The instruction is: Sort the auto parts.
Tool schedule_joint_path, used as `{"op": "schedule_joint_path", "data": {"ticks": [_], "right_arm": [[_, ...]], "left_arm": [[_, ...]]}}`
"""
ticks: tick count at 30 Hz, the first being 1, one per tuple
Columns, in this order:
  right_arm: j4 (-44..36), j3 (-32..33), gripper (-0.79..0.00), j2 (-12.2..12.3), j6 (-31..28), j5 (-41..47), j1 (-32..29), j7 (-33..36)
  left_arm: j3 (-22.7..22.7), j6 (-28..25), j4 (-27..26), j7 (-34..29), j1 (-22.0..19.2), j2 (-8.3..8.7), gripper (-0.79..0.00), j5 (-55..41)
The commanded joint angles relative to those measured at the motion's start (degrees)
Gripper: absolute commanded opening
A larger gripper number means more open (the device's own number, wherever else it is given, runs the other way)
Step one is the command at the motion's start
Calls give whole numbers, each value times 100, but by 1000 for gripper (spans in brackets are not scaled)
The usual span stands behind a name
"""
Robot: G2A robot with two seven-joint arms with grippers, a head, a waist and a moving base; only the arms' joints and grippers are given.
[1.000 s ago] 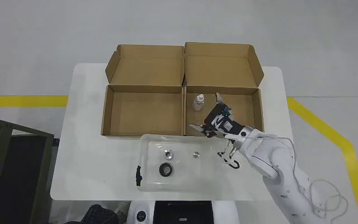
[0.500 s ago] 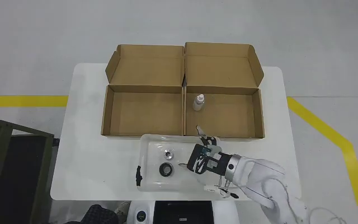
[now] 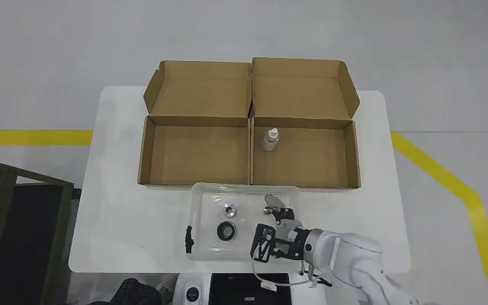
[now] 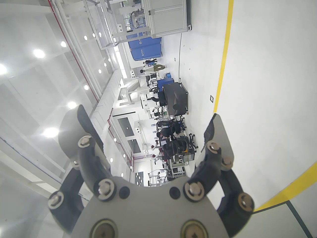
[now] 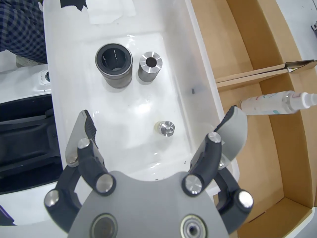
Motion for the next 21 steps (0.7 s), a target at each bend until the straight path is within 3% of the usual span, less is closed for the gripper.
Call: {"op": "schedule_joint_path", "data": {"ticks": [1,21], "right_arm": [[37,18,0,7,-16,28,5,80],[614,-296,0,-52,259,172,588,678]], "left_arm": [[0,0,0,0,0,0,0,0],[0,0,0,0,0,0,0,0]]}}
